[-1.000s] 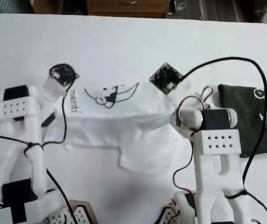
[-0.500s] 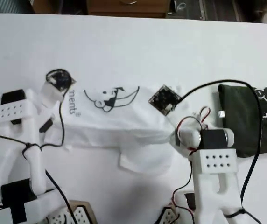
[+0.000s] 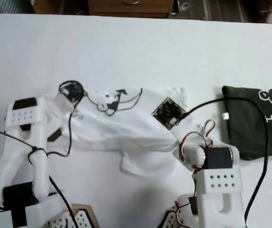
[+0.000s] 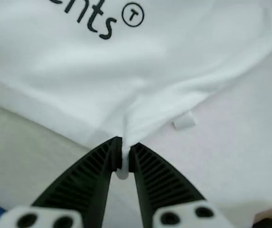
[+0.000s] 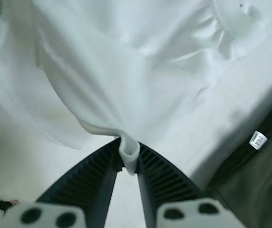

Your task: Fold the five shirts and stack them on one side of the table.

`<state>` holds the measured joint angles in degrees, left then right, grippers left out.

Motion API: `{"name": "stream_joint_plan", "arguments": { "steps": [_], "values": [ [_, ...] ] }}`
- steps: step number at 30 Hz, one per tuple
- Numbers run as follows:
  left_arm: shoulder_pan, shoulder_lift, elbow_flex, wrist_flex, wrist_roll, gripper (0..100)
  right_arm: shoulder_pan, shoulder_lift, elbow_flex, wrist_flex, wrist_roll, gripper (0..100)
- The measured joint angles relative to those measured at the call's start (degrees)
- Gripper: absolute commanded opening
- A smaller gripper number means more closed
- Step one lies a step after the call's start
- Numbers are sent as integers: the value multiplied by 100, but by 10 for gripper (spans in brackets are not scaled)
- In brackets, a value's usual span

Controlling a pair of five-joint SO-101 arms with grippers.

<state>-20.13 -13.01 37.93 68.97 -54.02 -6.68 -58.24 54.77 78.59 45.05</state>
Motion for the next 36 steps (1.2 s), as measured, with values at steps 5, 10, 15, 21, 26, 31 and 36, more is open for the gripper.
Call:
{"name": "stream_joint_plan", "arguments": {
  "steps": [5,10,15,21,26,31,36],
  "values": [
    [0,-62,9,70,-18,21,0,-246,0,211,0,21],
    [0,-378,9,220,-18,21,0,-290,0,246,0,21],
    [0,-818,316,246,-53,21,0,-299,141,246,0,21],
    [0,-826,932,-193,-53,21,0,-299,501,246,316,21],
    [0,-826,1029,-422,-53,21,0,-299,519,246,369,21],
    [0,-826,1046,-598,-237,20,0,-299,527,246,501,21],
    [-97,-747,1064,-1037,-255,20,0,-299,712,237,554,21]
  ]
}}
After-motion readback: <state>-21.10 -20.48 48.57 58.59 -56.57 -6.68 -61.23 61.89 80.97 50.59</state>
